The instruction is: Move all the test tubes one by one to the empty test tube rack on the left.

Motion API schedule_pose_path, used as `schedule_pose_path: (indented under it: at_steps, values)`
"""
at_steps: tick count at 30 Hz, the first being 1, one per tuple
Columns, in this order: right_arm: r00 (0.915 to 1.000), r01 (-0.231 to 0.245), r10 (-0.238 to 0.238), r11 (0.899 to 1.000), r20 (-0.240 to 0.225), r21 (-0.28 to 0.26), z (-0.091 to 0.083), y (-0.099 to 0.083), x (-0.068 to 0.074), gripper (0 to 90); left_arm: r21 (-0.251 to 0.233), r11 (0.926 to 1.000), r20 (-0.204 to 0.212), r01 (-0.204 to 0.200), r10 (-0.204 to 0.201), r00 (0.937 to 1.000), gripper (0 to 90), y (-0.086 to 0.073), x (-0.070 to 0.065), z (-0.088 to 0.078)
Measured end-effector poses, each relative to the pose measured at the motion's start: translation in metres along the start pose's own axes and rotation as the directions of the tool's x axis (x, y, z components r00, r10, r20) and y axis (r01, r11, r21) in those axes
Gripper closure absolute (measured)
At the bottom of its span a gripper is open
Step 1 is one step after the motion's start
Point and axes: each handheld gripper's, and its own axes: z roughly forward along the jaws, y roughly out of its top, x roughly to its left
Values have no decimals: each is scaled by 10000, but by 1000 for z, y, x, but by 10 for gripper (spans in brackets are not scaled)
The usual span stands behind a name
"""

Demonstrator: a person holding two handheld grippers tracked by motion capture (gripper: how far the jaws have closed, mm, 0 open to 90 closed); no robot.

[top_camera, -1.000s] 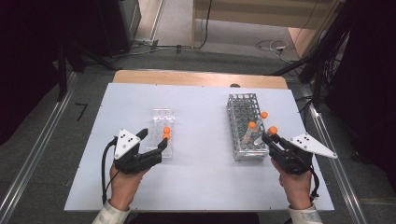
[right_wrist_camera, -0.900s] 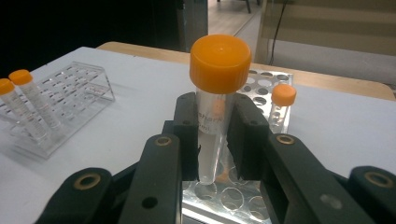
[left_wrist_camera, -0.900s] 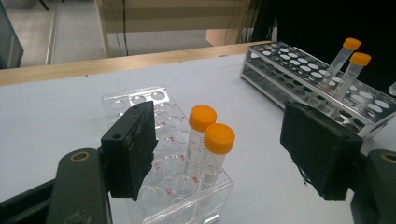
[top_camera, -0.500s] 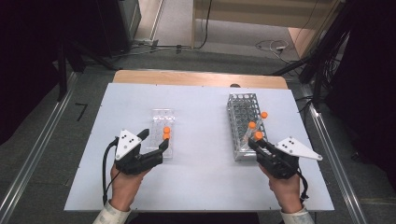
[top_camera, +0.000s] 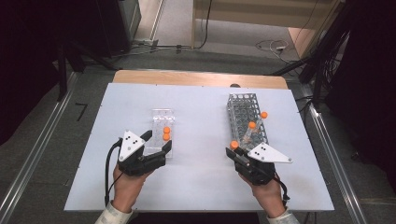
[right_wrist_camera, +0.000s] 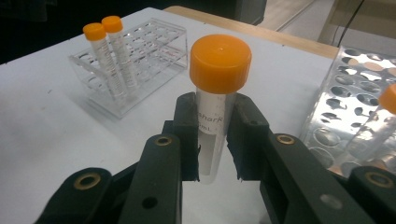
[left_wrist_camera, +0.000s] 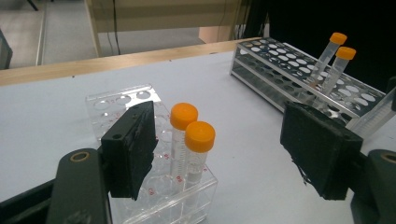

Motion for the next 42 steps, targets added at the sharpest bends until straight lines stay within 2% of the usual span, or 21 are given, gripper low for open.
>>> schedule_pose_path:
  at_steps: [5, 12, 15, 19, 32, 42]
  values:
    - [9996, 5, -1, 9999, -268, 119, 8, -2, 8, 721, 30, 10000, 201, -86, 85, 9998, 266, 0, -5, 1]
    - [9970, 424, -397, 9983, -665, 395, 22, -5, 26, 721, 81, 9994, 628, -331, 325, 9975, 266, -2, -20, 2]
    - [9955, 524, -485, 9976, -819, 462, 27, -6, 33, 721, 115, 9989, 913, -455, 443, 9948, 266, -3, -27, 4]
    - [9938, 608, -554, 9967, -961, 540, 32, -6, 39, 721, 213, 9975, 1108, -669, 642, 9918, 267, -5, -36, 6]
    - [9873, 927, -819, 9929, -1362, 747, 45, -7, 56, 721, 284, 9945, 1728, -1012, 948, 9804, 271, -12, -56, 11]
    - [9804, 1168, -1023, 9900, -1683, 787, 49, -8, 67, 721, 283, 9924, 2157, -1199, 1111, 9701, 355, -14, -65, 13]
